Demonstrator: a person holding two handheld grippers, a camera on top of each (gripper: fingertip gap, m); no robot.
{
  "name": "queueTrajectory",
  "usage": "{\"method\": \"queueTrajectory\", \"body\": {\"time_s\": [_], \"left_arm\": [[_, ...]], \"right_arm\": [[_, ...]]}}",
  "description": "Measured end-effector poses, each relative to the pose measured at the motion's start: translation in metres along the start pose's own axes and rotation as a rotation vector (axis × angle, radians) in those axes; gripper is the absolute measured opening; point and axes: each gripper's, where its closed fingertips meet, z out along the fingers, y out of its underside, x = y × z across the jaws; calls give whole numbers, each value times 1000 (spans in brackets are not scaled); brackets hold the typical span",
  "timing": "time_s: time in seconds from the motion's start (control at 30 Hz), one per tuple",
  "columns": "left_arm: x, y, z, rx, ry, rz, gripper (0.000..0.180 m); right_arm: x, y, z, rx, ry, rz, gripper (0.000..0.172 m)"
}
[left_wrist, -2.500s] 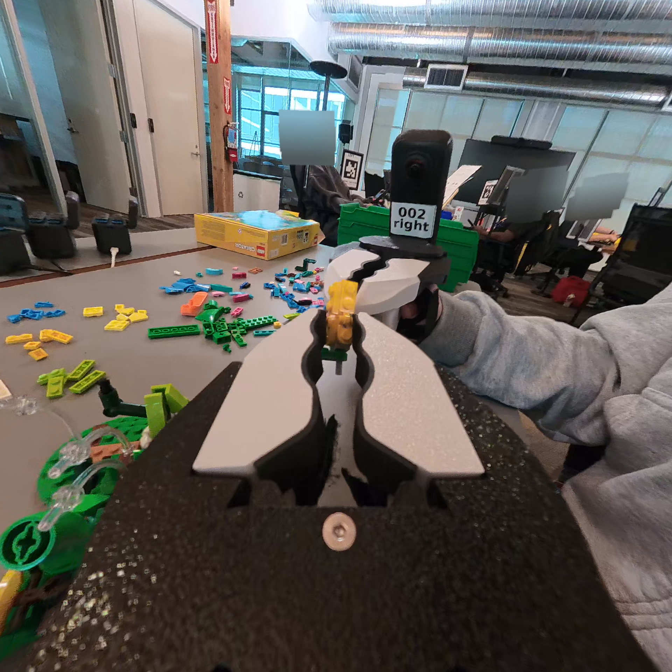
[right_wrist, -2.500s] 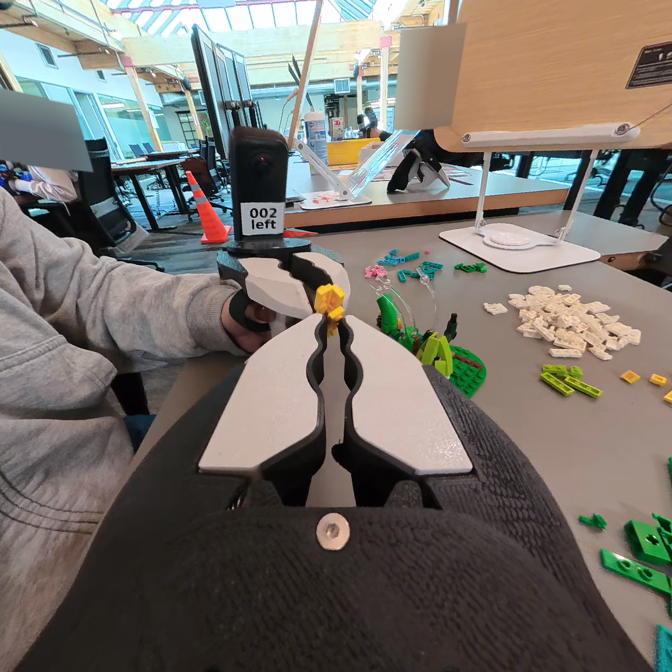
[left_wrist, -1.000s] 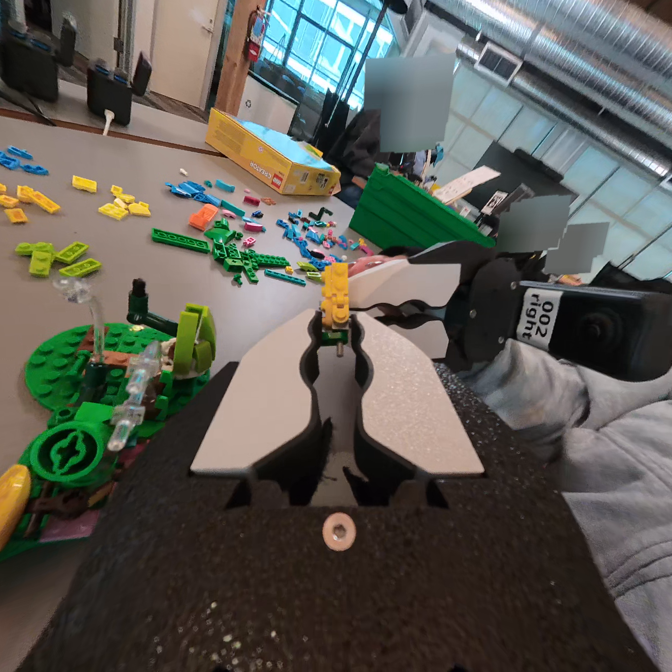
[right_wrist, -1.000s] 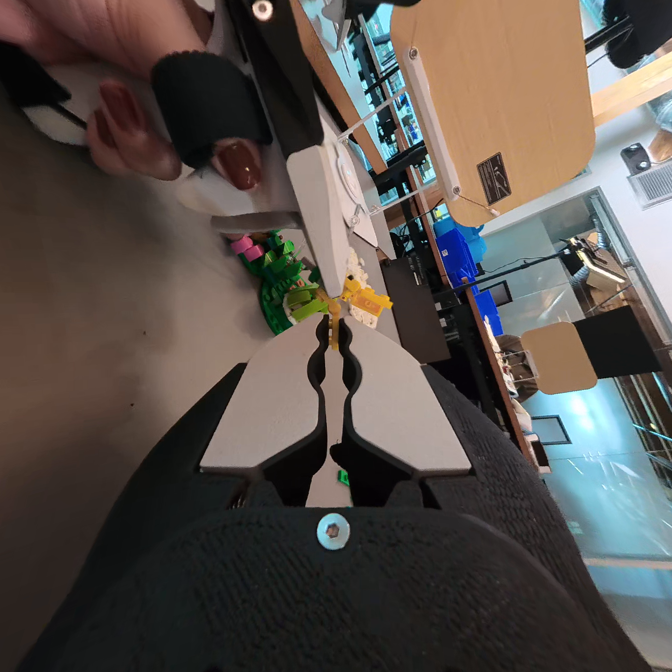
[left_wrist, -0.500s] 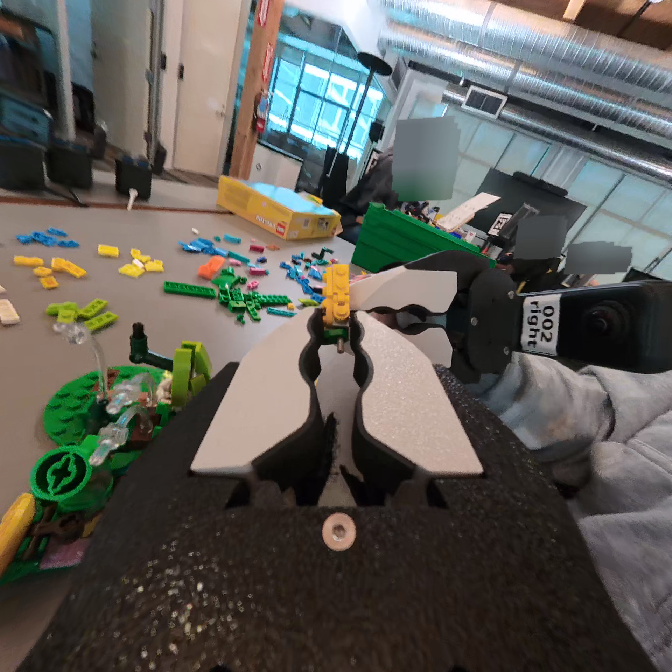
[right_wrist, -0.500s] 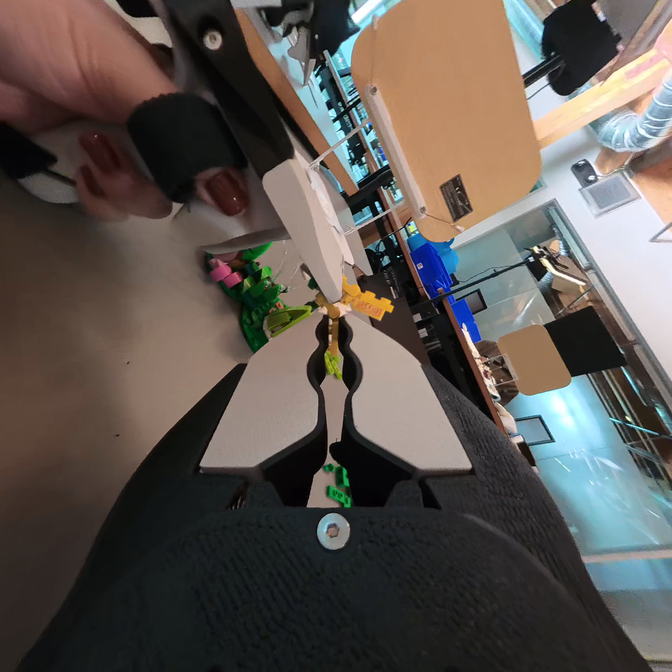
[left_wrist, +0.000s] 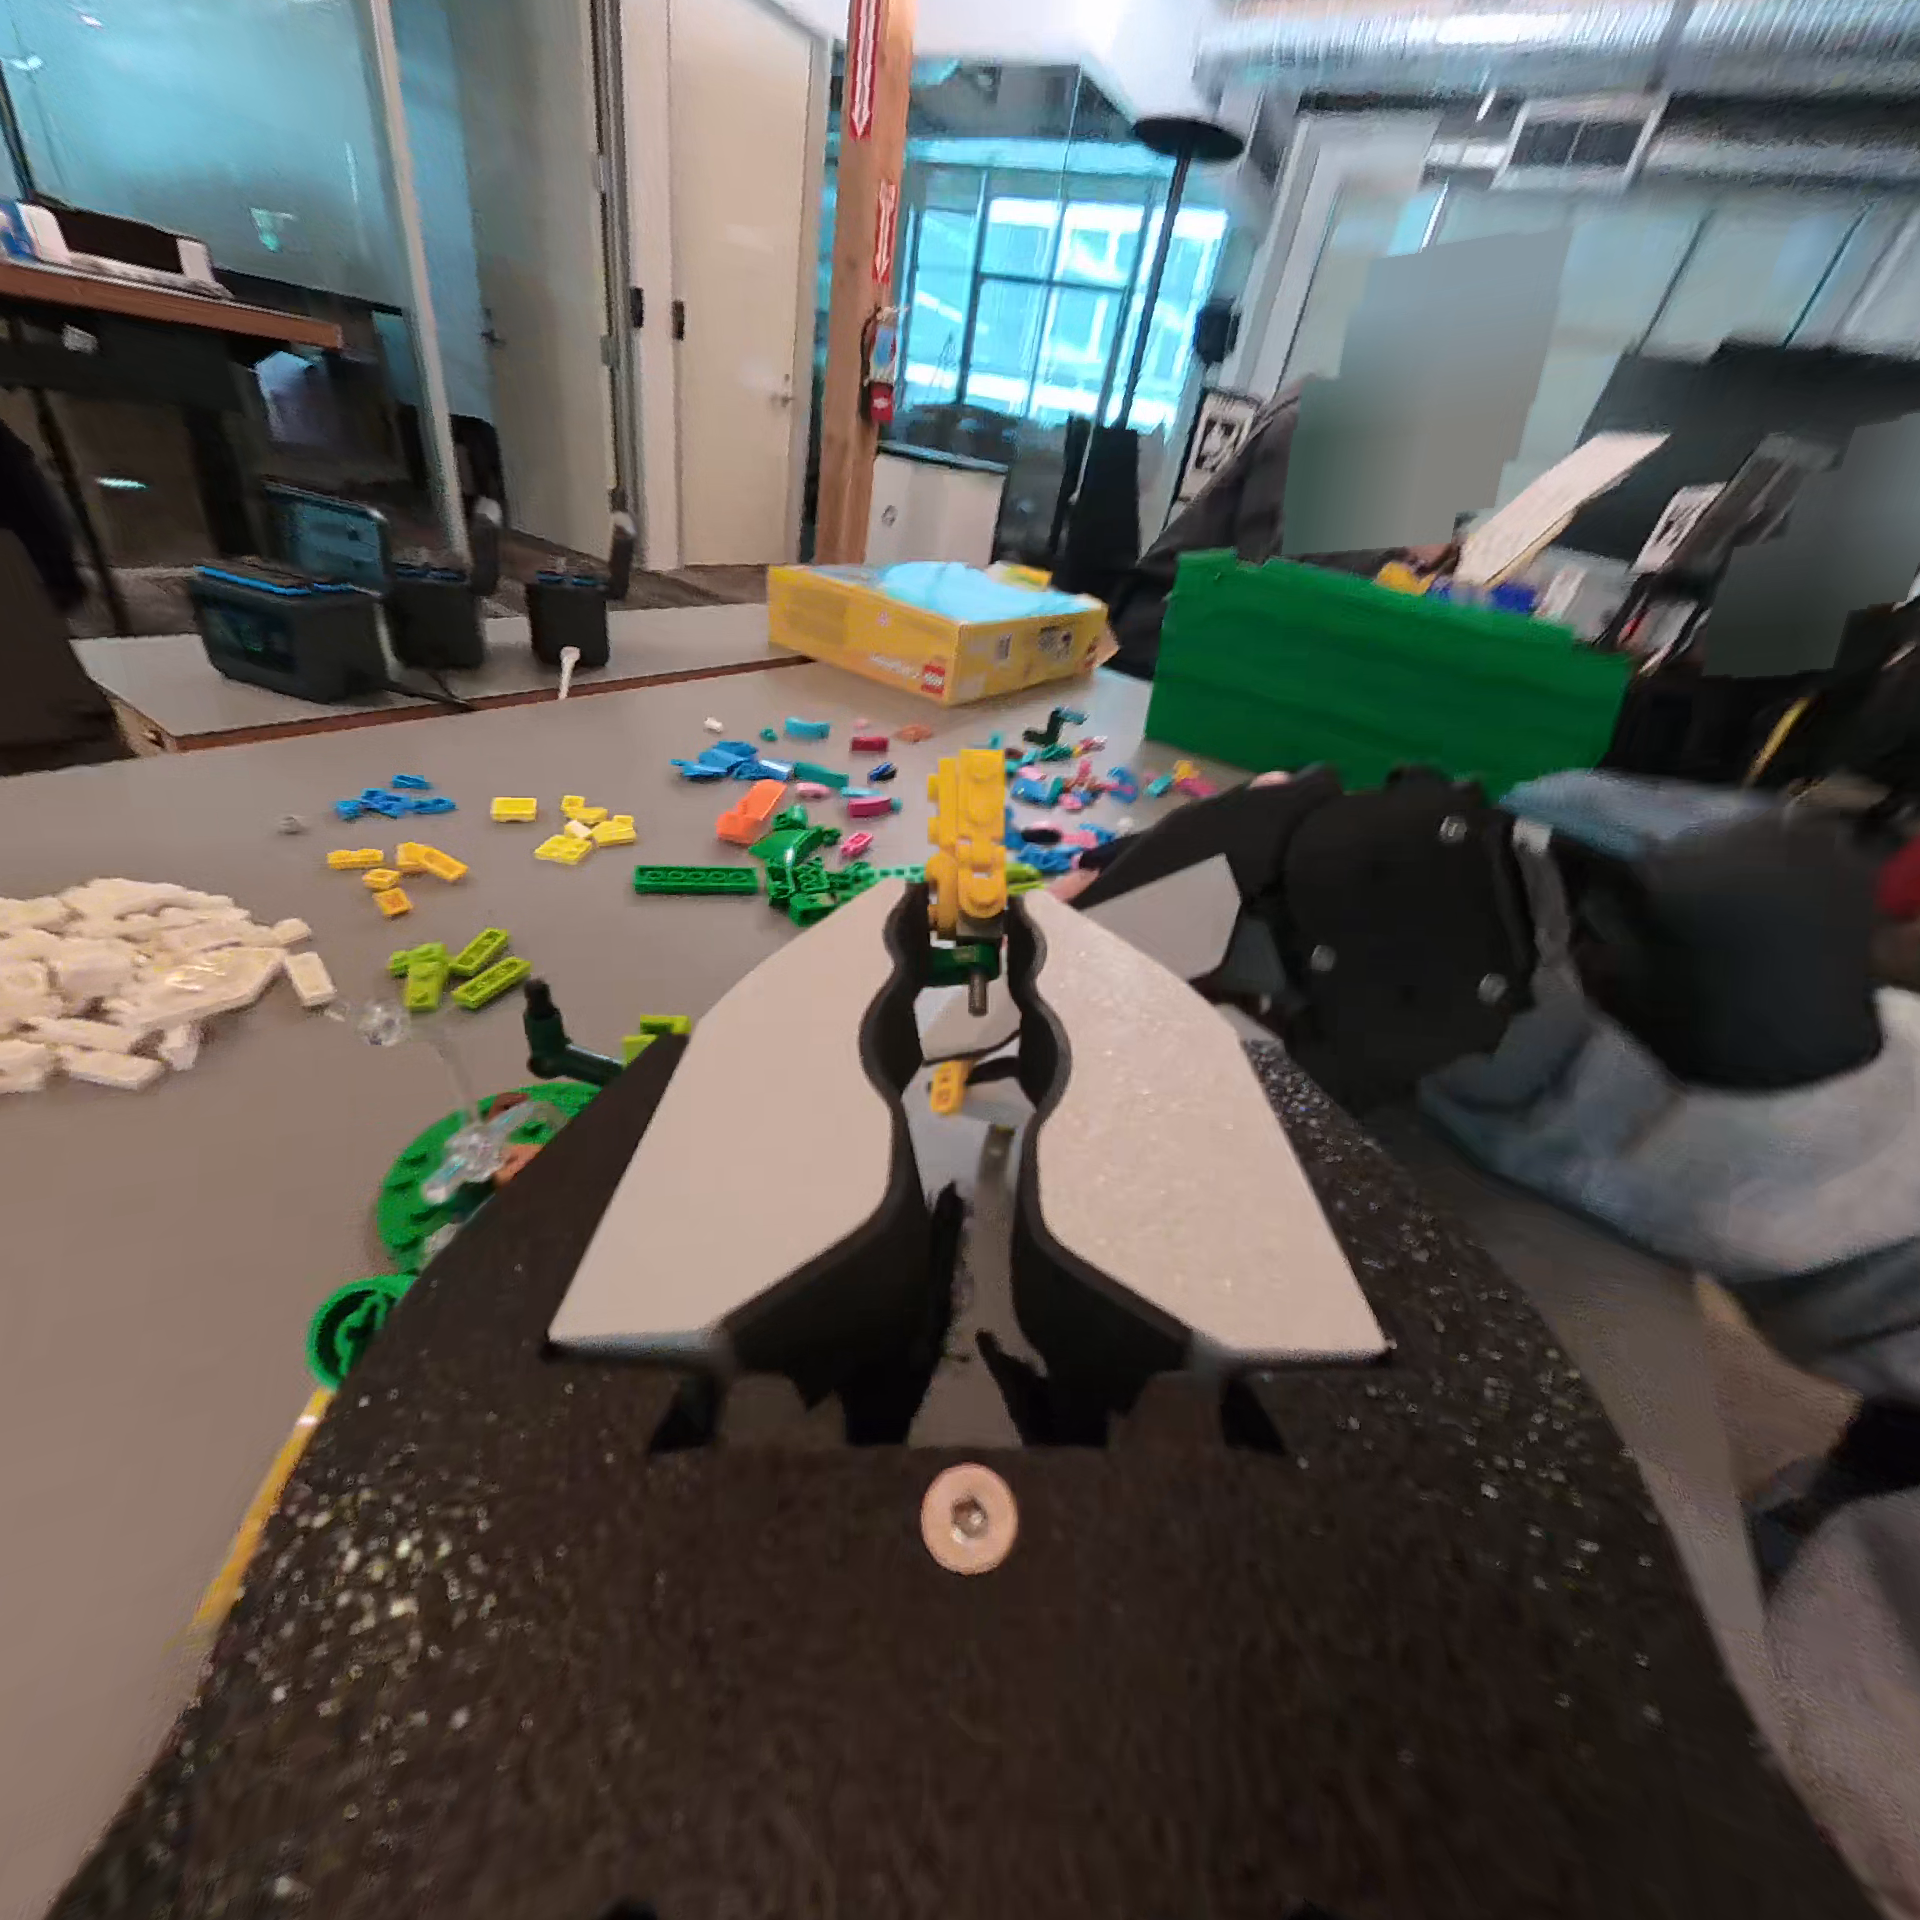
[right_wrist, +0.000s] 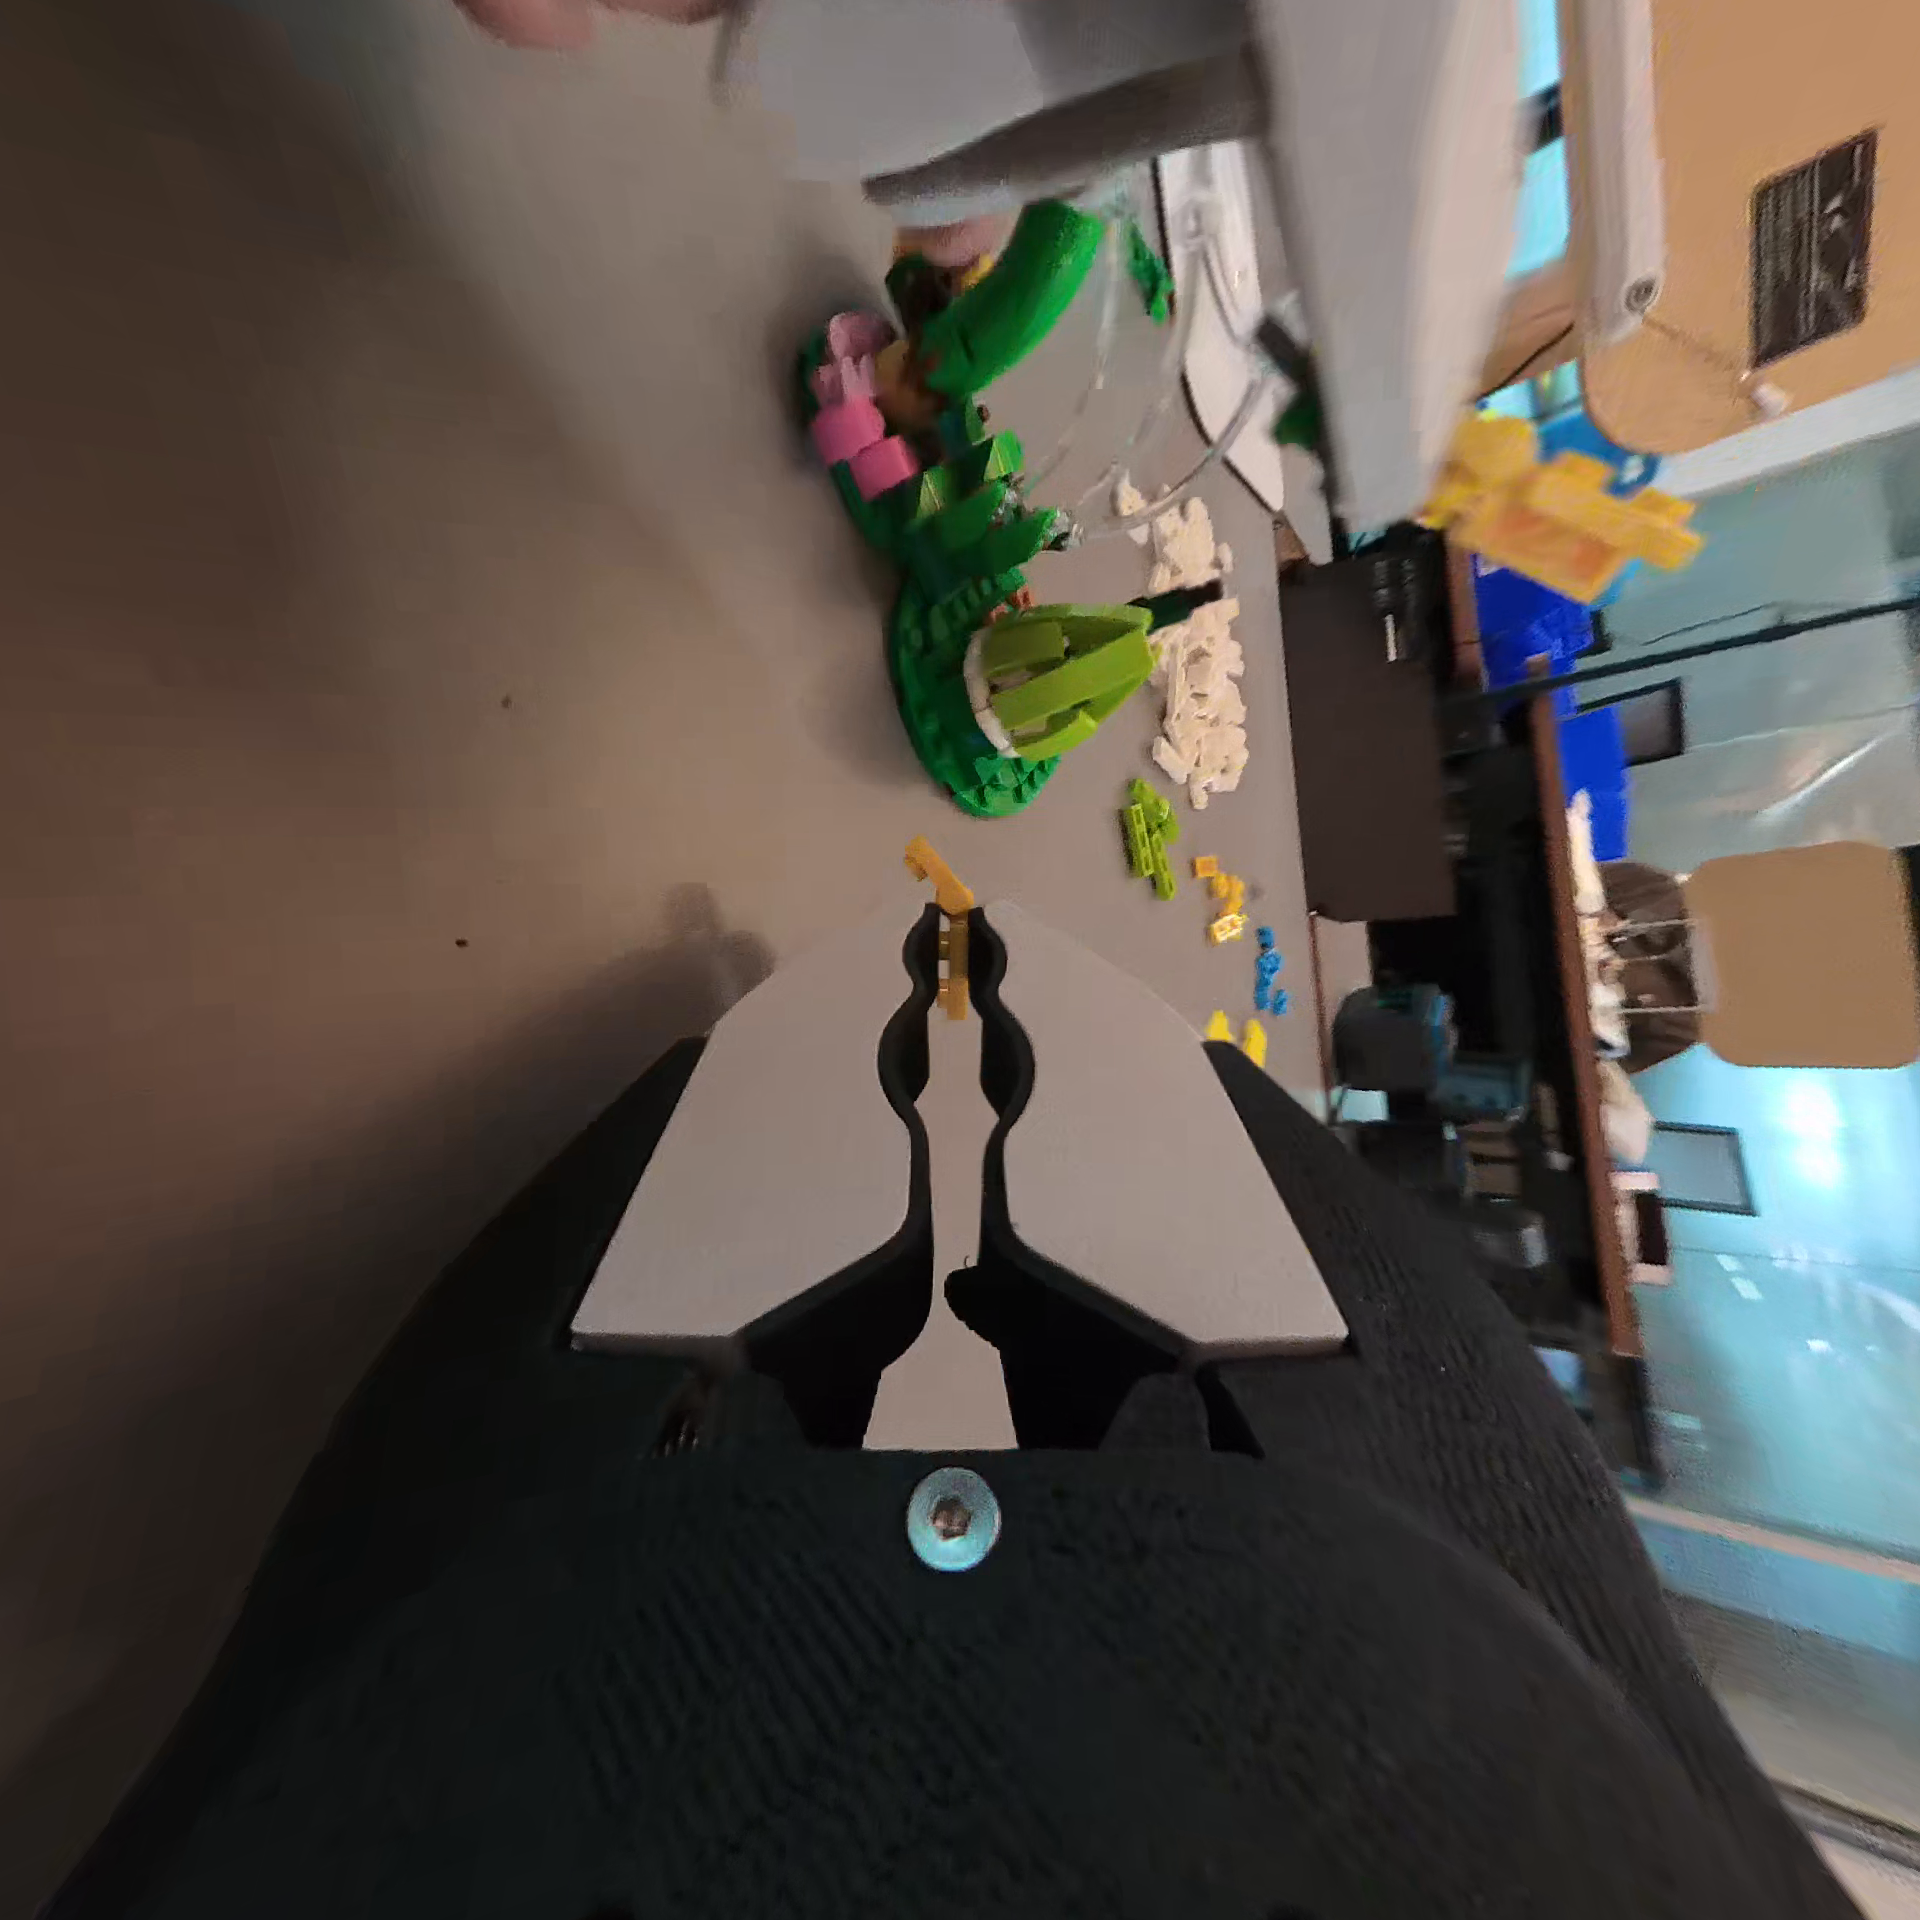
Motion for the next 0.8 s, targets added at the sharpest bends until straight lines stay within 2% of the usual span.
{"method": "queueTrajectory", "body": {"time_s": [0.07, 0.17, 0.3, 0.37, 0.47, 0.63, 0.7, 0.8], "left_arm": [[-1, 4, 1, -35, -31, 58, 14], [-4, 9, 1, -75, -80, 151, 15], [-4, 11, 1, -109, -141, 320, 15], [-3, 14, 3, -137, -177, 416, 14], [1, 20, 7, -188, -218, 551, 14], [8, 22, 10, -223, -271, 774, 14], [9, 22, 10, -227, -285, 819, 15], [12, 22, 11, -226, -287, 851, 15]], "right_arm": [[-1, 0, -1, 23, -55, 99, 4], [-6, -1, -3, 101, -163, 276, 17], [12, 1, -15, 239, -237, 626, 26], [27, -11, -28, 390, -314, 865, 26], [48, -37, -55, 669, -522, 1174, 28], [36, -46, -56, 682, -703, 1274, 26], [34, -47, -55, 671, -710, 1275, 22], [32, -44, -50, 636, -665, 1241, 5]]}}
